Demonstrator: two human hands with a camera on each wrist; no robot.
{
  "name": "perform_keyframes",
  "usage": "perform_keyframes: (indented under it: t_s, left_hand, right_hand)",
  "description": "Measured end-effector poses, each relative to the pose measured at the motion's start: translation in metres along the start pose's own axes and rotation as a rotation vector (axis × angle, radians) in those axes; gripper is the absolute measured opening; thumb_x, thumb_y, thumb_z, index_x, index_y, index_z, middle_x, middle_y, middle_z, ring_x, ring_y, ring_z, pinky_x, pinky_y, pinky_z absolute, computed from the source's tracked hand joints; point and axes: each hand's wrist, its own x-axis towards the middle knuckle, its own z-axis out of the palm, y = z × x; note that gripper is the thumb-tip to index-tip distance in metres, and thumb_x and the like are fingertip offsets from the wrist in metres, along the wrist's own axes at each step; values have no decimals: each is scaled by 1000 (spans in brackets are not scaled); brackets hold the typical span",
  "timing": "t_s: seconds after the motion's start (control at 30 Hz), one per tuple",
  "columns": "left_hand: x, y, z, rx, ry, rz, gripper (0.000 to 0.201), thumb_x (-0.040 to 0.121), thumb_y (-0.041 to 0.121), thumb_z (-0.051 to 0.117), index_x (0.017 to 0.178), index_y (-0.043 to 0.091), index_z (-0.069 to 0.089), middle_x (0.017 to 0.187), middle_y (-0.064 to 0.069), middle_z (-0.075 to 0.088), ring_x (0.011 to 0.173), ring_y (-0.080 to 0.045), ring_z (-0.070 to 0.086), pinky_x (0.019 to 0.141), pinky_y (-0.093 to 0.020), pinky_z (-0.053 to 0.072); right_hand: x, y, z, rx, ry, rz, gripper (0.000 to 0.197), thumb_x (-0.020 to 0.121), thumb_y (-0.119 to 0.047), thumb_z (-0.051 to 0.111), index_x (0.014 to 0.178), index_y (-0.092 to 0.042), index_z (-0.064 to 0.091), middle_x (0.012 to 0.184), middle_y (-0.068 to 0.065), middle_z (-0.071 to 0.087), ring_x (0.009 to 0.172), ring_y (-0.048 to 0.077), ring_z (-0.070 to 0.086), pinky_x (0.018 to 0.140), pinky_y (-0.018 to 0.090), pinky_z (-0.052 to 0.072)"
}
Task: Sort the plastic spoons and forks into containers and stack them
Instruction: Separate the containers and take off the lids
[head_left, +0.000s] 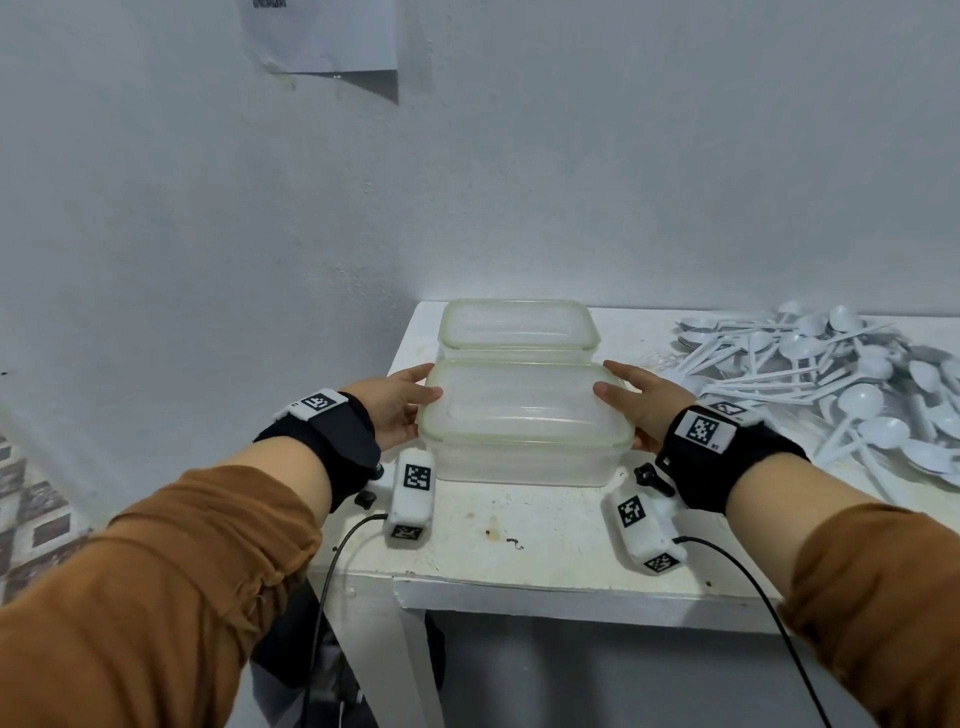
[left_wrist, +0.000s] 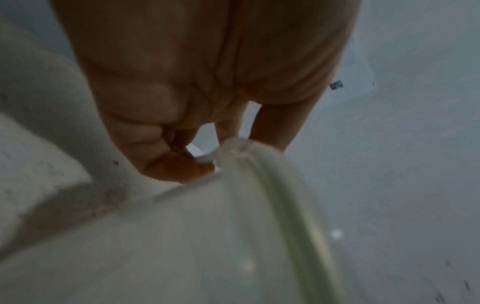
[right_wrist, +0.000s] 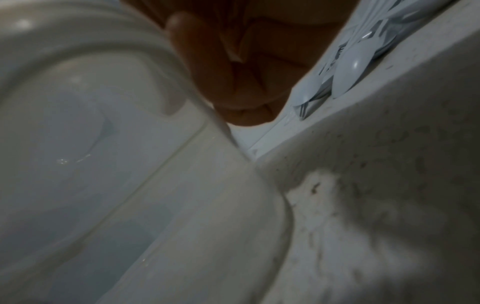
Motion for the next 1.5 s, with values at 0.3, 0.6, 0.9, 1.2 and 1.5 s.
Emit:
perform_keyframes:
  t_s: [0.3,0.6,0.9,1.2,1.5]
  left_hand:
    - [0,-2,2,-38,-56,7,46,98,3,40,142,17,39,95,-1,61,75,-17,61,51,-22,55]
    - [-3,-1,5,4,64,39,55,98,6,44,148,18,24,89,3,59,67,-10,44,51,-15,51]
    - [-40,-8,16,198,320,-172,44,87,39,62,112,7,45,74,-7,41,53,-18,45,55,-34,57]
    - [-72,-25,66,190,353,-244,40,89,43,57,93,5,47,77,-13,62,60,-23,63,51,-30,56]
    - [-75,-34,94,-17,473,-73,17,91,27,60,94,11,55,83,-9,58,66,-21,59,48,-25,56]
  right_hand:
    - [3,3,2,73,12,27,50,85,-36,65,132,-38,48,95,-1,65,84,25,58,91,48,51]
    - [6,4,0,46,-8,23,54,85,-36,66,135,-37,45,94,-1,64,86,28,59,90,52,51]
    - [25,-17,-20,-374,-220,-179,64,83,-31,68,141,-27,40,138,3,49,122,23,51,107,38,38]
    - [45,-27,-28,-493,-471,-277,50,87,-30,64,134,-30,48,127,1,52,108,22,57,95,31,47]
    - [41,-24,-13,-523,-623,-281,46,82,-54,59,126,-52,47,110,-1,66,80,26,67,71,29,55]
